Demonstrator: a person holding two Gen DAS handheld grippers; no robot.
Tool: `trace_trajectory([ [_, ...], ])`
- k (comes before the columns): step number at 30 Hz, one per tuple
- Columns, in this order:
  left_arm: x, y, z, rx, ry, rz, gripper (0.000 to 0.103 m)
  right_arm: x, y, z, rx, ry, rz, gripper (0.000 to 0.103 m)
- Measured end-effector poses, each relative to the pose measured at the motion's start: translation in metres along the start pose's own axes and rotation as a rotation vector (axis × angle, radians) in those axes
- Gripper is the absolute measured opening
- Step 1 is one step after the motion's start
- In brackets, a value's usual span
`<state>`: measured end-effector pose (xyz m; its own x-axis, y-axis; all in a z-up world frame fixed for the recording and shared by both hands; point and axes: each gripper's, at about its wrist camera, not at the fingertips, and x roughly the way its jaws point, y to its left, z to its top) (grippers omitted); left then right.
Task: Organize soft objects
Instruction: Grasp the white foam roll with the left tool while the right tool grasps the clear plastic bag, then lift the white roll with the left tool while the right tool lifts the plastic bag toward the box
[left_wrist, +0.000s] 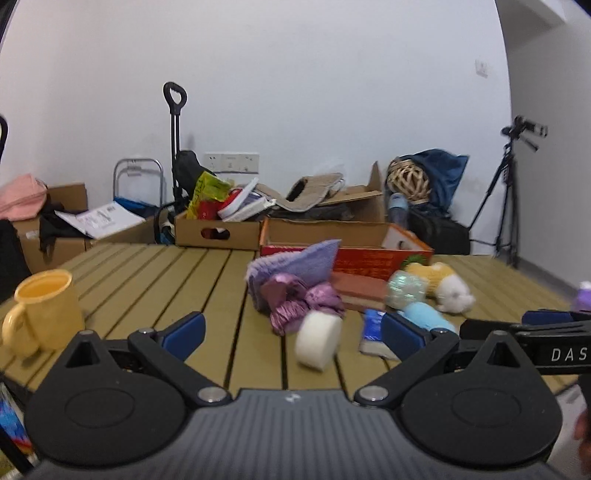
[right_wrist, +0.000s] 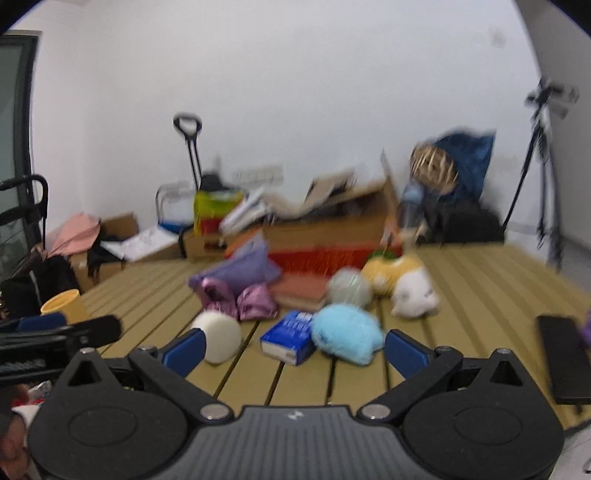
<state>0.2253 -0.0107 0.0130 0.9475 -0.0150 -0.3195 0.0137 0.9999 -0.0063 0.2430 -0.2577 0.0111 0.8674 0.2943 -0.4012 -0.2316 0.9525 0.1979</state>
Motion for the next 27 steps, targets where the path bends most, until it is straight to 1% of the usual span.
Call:
trace_trajectory([
  [2, 0.023, -0.005, 0.005, 0.017, 0.045, 0.028, 0.103, 0.022, -0.002, 0.007, 0.011, 0.016, -0.02, 0.102],
  [4, 0.05, -0.008, 0.01, 0.037, 0.095, 0.05, 0.102, 0.042, -0.005, 0.014, 0.036, 0.022, 0.001, 0.097],
  [5, 0.064, -0.008, 0.012, 0.05, 0.118, 0.046, 0.102, 0.053, -0.007, 0.017, 0.045, 0.022, 0.011, 0.093],
  [7, 0.093, -0.002, 0.013, 0.037, 0.189, 0.007, 0.099, 0.073, -0.009, 0.024, 0.04, 0.023, -0.007, 0.092],
  [9, 0.112, 0.004, 0.009, -0.029, 0.245, -0.054, 0.085, 0.091, -0.01, 0.027, 0.014, 0.022, -0.053, 0.092],
  [10, 0.119, 0.006, 0.005, -0.053, 0.272, -0.089, 0.083, 0.098, -0.012, 0.028, 0.012, 0.026, -0.062, 0.092],
  [11, 0.125, 0.005, 0.002, -0.058, 0.299, -0.116, 0.081, 0.105, -0.015, 0.028, 0.018, 0.036, -0.064, 0.092],
  [12, 0.132, 0.002, 0.001, -0.048, 0.32, -0.132, 0.077, 0.113, -0.018, 0.03, 0.022, 0.051, -0.065, 0.092],
  [13, 0.136, 0.0, 0.0, -0.03, 0.327, -0.145, 0.075, 0.121, -0.022, 0.034, 0.02, 0.061, -0.074, 0.092],
  [14, 0.141, -0.004, 0.001, 0.0, 0.322, -0.159, 0.069, 0.128, -0.024, 0.037, 0.018, 0.064, -0.086, 0.092],
  [16, 0.15, -0.012, 0.003, 0.063, 0.315, -0.17, 0.049, 0.145, -0.031, 0.046, 0.02, 0.067, -0.104, 0.09],
  [17, 0.155, -0.015, 0.003, 0.08, 0.322, -0.18, 0.033, 0.155, -0.035, 0.051, 0.022, 0.071, -0.114, 0.083],
  [18, 0.161, -0.016, 0.002, 0.075, 0.335, -0.188, 0.032, 0.166, -0.039, 0.055, 0.022, 0.08, -0.123, 0.074],
  [19, 0.161, -0.014, 0.002, 0.057, 0.333, -0.195, 0.031, 0.179, -0.043, 0.057, 0.025, 0.093, -0.136, 0.07],
  [21, 0.163, -0.009, 0.002, 0.036, 0.323, -0.214, 0.03, 0.199, -0.053, 0.058, 0.052, 0.125, -0.151, 0.054],
  [24, 0.168, -0.002, 0.002, 0.01, 0.322, -0.201, 0.029, 0.216, -0.066, 0.046, 0.124, 0.153, -0.126, 0.037],
  [25, 0.17, -0.001, 0.002, 0.01, 0.319, -0.197, 0.029, 0.219, -0.066, 0.044, 0.123, 0.156, -0.125, 0.034],
  [26, 0.173, -0.001, 0.003, 0.011, 0.318, -0.189, 0.029, 0.22, -0.066, 0.042, 0.112, 0.143, -0.121, 0.026],
  [27, 0.175, -0.002, 0.003, 0.011, 0.314, -0.182, 0.029, 0.221, -0.063, 0.041, 0.094, 0.136, -0.122, 0.023],
])
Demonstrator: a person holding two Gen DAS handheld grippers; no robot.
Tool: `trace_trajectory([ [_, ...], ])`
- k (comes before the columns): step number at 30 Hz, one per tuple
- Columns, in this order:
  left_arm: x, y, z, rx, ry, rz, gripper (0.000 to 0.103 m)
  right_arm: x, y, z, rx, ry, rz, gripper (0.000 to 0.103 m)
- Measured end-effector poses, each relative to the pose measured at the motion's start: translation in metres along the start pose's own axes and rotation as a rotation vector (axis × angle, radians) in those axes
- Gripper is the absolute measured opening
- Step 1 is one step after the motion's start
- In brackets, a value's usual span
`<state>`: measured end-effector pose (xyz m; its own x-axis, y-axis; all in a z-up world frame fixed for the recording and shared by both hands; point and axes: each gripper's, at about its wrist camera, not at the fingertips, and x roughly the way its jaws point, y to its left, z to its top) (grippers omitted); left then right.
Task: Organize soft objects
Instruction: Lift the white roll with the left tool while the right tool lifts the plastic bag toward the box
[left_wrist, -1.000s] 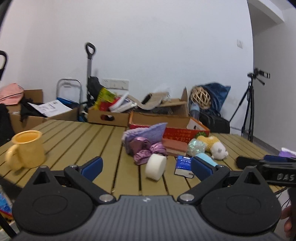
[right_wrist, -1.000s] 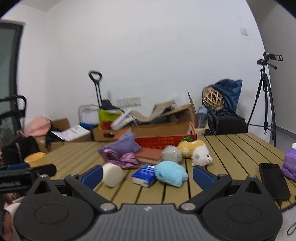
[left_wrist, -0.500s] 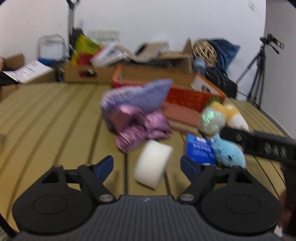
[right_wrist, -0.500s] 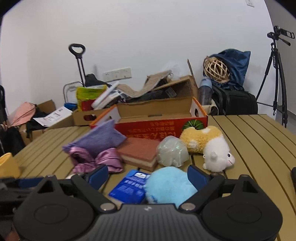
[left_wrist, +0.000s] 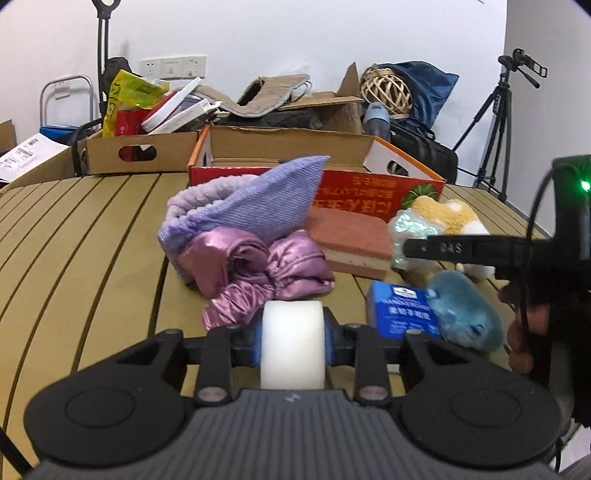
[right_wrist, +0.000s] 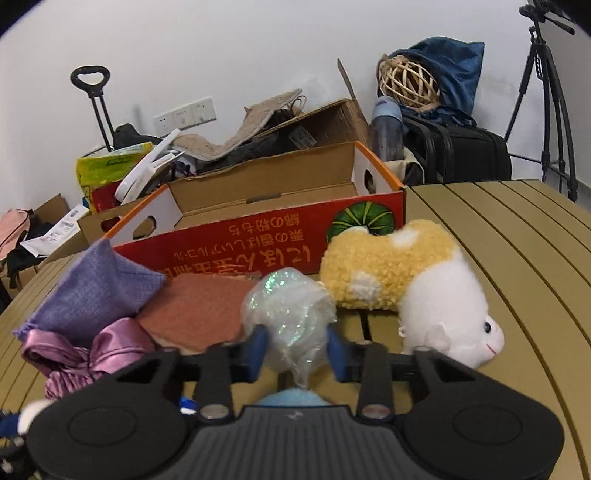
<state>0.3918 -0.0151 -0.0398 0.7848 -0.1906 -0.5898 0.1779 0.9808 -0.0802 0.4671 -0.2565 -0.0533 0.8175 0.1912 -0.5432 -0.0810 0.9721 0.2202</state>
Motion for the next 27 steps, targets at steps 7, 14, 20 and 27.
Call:
trace_trajectory([
  [7, -0.007, -0.005, -0.001, 0.051, -0.081, 0.053, 0.029, -0.018, 0.003, 0.004, -0.004, -0.047, 0.019, 0.017],
  [14, -0.036, -0.018, 0.0, 0.085, -0.211, 0.077, 0.03, -0.07, 0.016, 0.01, -0.045, -0.162, 0.059, 0.017],
  [20, -0.095, -0.031, -0.015, 0.097, -0.342, 0.094, 0.03, -0.136, 0.038, -0.004, -0.129, -0.276, 0.054, 0.017],
  [27, -0.157, -0.034, -0.057, 0.055, -0.472, 0.149, 0.03, -0.208, 0.043, -0.057, -0.134, -0.367, 0.137, 0.017],
])
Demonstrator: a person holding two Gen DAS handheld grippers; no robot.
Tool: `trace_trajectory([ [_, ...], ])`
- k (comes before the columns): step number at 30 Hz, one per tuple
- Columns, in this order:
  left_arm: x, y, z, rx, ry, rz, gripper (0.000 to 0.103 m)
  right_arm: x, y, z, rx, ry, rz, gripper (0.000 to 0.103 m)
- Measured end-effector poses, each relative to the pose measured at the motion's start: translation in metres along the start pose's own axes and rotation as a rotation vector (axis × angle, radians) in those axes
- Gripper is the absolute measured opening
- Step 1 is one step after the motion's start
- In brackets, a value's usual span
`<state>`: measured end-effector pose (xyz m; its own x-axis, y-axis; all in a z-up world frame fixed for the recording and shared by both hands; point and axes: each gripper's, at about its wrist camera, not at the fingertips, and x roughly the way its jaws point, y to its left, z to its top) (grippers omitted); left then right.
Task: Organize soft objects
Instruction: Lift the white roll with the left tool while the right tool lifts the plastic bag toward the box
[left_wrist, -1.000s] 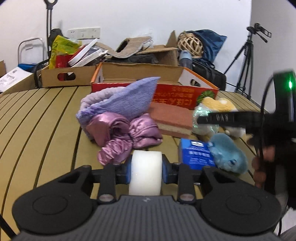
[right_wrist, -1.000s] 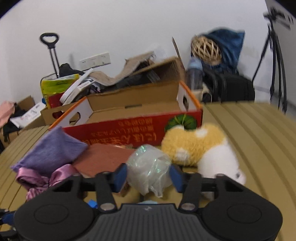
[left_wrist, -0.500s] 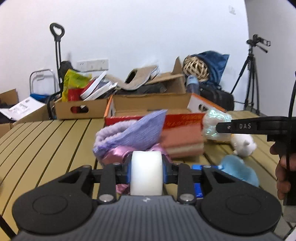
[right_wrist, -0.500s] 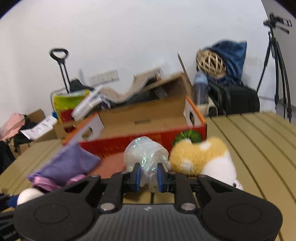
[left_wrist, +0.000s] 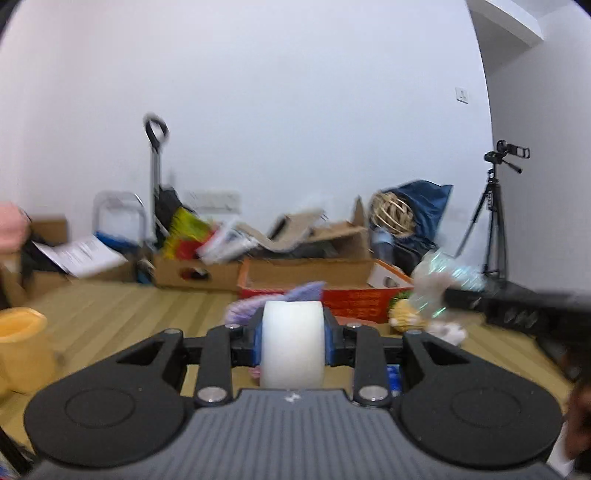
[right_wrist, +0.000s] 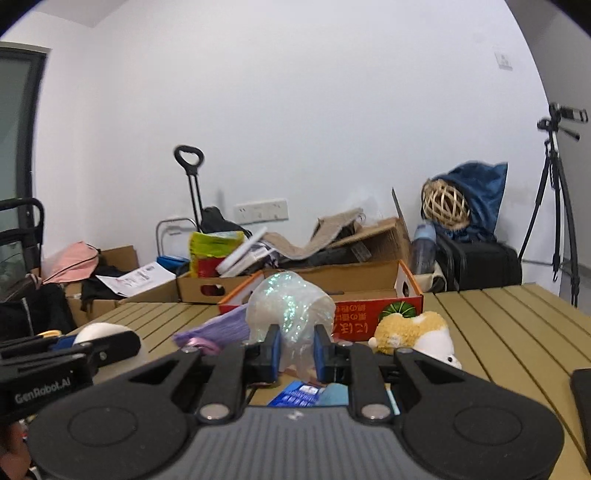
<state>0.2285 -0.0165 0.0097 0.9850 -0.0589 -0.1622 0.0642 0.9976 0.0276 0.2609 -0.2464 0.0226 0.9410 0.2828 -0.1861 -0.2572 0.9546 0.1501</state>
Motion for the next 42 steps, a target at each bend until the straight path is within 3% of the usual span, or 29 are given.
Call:
trace_trajectory([
  [3, -0.027, -0.004, -0.004, 0.042, -0.059, 0.051, 0.03, -0.036, 0.01, -0.005, -0.037, -0.067, 0.012, 0.018],
  [9, -0.069, 0.002, -0.01, -0.026, -0.098, 0.058, 0.03, -0.085, 0.03, -0.025, -0.097, -0.085, 0.071, 0.019],
  [16, -0.073, 0.002, -0.009, -0.026, -0.093, 0.048, 0.03, -0.099, 0.033, -0.028, -0.096, -0.096, 0.063, 0.02],
  [22, -0.061, -0.004, -0.001, 0.014, -0.135, 0.05, 0.03, -0.086, 0.023, -0.019, -0.052, -0.095, 0.058, 0.02],
  [32, 0.018, -0.004, 0.046, 0.034, -0.188, 0.02, 0.03, -0.008, -0.016, 0.023, 0.018, -0.107, -0.001, 0.02],
  [42, 0.175, -0.005, 0.096, 0.048, -0.161, -0.018, 0.03, 0.137, -0.082, 0.066, 0.078, -0.075, -0.045, 0.02],
])
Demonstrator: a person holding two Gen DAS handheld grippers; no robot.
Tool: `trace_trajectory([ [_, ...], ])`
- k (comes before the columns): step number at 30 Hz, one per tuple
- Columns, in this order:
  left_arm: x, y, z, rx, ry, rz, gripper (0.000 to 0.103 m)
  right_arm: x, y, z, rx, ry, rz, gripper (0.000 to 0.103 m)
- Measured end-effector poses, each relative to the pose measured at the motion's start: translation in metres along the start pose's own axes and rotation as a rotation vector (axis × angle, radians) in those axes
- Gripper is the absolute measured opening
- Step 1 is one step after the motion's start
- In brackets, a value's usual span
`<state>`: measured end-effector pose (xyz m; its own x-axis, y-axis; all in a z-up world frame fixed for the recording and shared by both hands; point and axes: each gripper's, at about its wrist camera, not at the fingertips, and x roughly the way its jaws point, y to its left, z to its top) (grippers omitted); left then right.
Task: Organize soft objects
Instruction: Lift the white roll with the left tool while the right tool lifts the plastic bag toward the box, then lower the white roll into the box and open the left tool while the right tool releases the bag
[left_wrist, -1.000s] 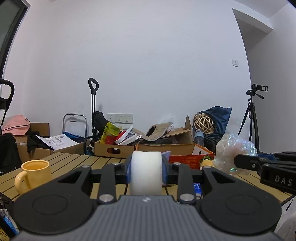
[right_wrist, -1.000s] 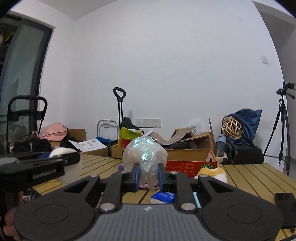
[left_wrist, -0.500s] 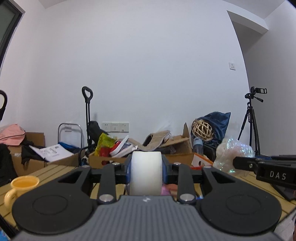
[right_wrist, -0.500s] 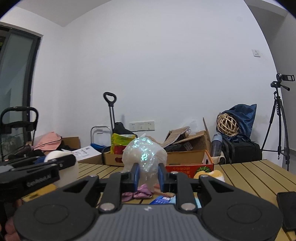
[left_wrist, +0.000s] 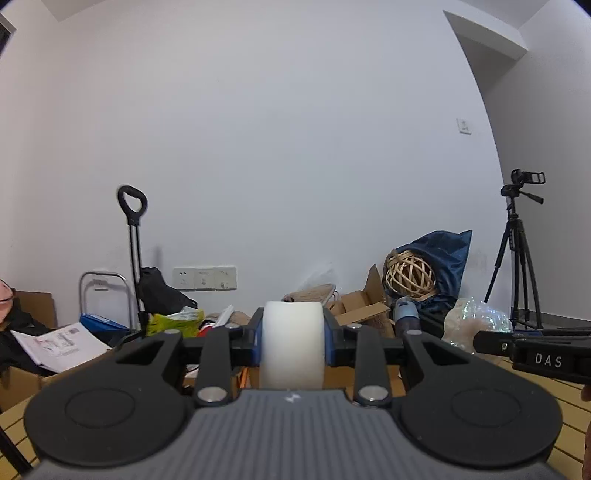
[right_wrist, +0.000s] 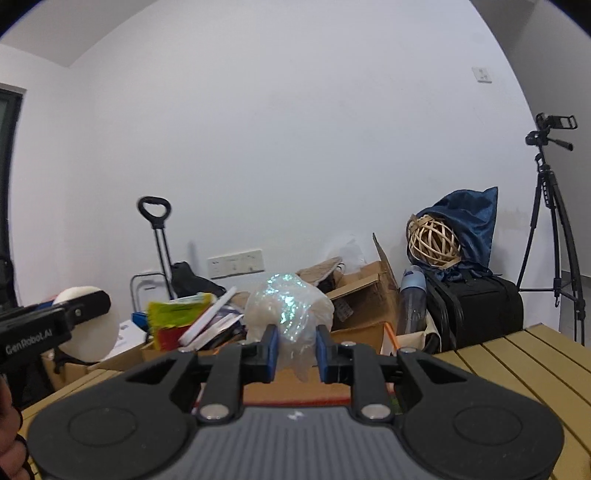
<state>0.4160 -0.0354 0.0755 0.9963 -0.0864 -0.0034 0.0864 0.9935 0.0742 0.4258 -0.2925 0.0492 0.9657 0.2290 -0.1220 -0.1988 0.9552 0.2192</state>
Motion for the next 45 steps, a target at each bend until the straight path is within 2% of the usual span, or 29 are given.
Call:
trace_trajectory([
  [5, 0.09, 0.004, -0.014, 0.036, 0.077, 0.009, 0.03, 0.086, -0.025, 0.016, -0.03, 0.037, -0.011, 0.02],
  [7, 0.128, 0.008, -0.02, 0.05, 0.125, 0.047, 0.03, 0.12, -0.032, 0.02, -0.044, 0.076, -0.021, 0.021],
  [10, 0.183, 0.015, -0.029, 0.069, 0.232, 0.048, 0.03, 0.172, -0.039, 0.022, -0.073, 0.145, -0.044, 0.021],
  [12, 0.216, 0.016, -0.04, 0.105, 0.274, 0.072, 0.03, 0.203, -0.042, 0.022, -0.094, 0.182, -0.07, 0.021],
  [15, 0.259, 0.019, -0.056, 0.122, 0.422, 0.077, 0.03, 0.242, -0.045, 0.02, -0.084, 0.241, -0.086, 0.021],
  [18, 0.297, 0.022, -0.073, 0.125, 0.613, 0.075, 0.032, 0.281, -0.044, 0.009, -0.104, 0.376, -0.097, 0.025],
  [19, 0.303, 0.023, -0.076, 0.147, 0.657, 0.071, 0.034, 0.292, -0.044, 0.004, -0.11, 0.427, -0.111, 0.025],
  [20, 0.307, 0.023, -0.079, 0.155, 0.694, 0.063, 0.049, 0.303, -0.046, -0.001, -0.106, 0.484, -0.134, 0.025],
  [21, 0.31, 0.024, -0.081, 0.151, 0.714, 0.045, 0.066, 0.314, -0.047, -0.007, -0.103, 0.547, -0.154, 0.031],
  [22, 0.311, 0.026, -0.082, 0.142, 0.712, 0.036, 0.072, 0.321, -0.047, -0.01, -0.11, 0.586, -0.168, 0.035],
  [24, 0.313, 0.029, -0.085, 0.131, 0.701, 0.025, 0.077, 0.326, -0.045, -0.013, -0.137, 0.594, -0.196, 0.06],
  [29, 0.315, 0.034, -0.085, 0.083, 0.705, -0.009, 0.082, 0.326, -0.042, -0.017, -0.16, 0.582, -0.181, 0.064],
  [32, 0.309, 0.035, -0.078, 0.047, 0.684, -0.016, 0.084, 0.317, -0.042, -0.012, -0.149, 0.552, -0.182, 0.076],
  [33, 0.305, 0.037, -0.073, 0.028, 0.674, -0.016, 0.087, 0.314, -0.042, -0.008, -0.135, 0.54, -0.179, 0.076],
  [37, 0.285, 0.045, -0.047, -0.051, 0.618, -0.031, 0.092, 0.292, -0.038, 0.015, -0.084, 0.488, -0.145, 0.077],
  [43, 0.246, 0.042, -0.006, -0.015, 0.578, -0.033, 0.092, 0.247, -0.015, 0.058, -0.133, 0.435, -0.116, 0.081],
  [45, 0.226, 0.045, 0.009, -0.028, 0.559, -0.034, 0.092, 0.227, -0.008, 0.071, -0.138, 0.417, -0.101, 0.085],
])
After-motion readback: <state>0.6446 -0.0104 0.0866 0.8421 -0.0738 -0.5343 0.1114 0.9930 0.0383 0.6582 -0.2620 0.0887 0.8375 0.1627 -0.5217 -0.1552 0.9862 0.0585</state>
